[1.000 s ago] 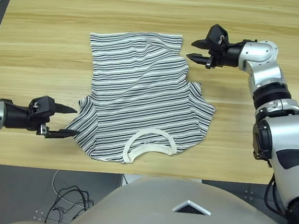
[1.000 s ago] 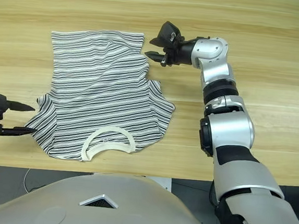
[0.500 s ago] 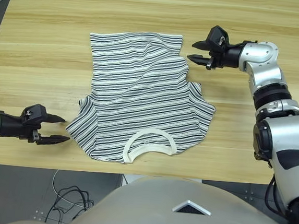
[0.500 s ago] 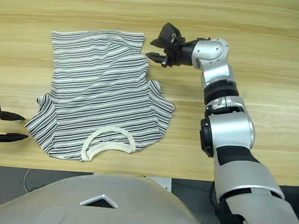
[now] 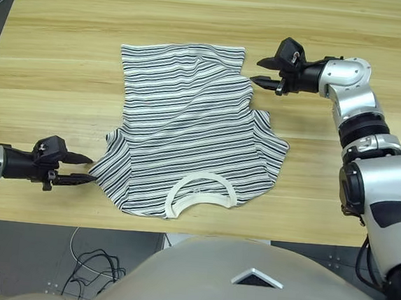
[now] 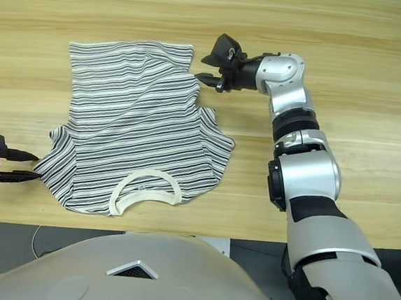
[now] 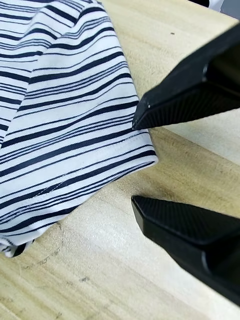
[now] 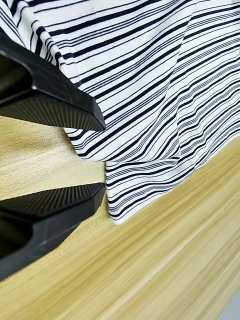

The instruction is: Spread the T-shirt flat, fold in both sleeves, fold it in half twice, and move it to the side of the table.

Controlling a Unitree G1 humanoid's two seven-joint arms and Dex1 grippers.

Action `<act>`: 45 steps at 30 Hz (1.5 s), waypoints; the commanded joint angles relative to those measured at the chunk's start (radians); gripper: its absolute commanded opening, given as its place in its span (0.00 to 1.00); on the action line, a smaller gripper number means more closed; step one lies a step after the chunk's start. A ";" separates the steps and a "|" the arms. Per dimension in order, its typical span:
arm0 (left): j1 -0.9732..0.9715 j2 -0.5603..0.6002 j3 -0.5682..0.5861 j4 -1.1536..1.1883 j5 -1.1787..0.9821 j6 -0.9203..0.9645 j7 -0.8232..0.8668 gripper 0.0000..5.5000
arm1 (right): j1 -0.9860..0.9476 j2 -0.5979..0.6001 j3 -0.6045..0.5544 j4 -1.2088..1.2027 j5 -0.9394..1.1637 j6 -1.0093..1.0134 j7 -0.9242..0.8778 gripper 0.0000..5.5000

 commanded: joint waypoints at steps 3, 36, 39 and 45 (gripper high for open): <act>0.027 -0.020 -0.038 0.016 0.044 0.000 -0.019 0.31 | 0.001 -0.006 0.011 0.006 -0.014 0.001 -0.009 0.35; 0.010 0.023 0.123 -0.106 -0.130 0.059 -0.156 0.02 | 0.005 0.007 0.024 0.002 -0.010 0.000 0.003 0.35; 0.014 0.025 0.149 -0.156 -0.160 0.090 -0.170 0.02 | 0.008 0.007 0.028 0.000 -0.011 -0.001 0.006 0.35; -0.003 0.012 0.152 -0.346 -0.226 0.209 -0.167 0.02 | 0.005 0.011 0.032 0.000 -0.008 -0.001 0.008 0.35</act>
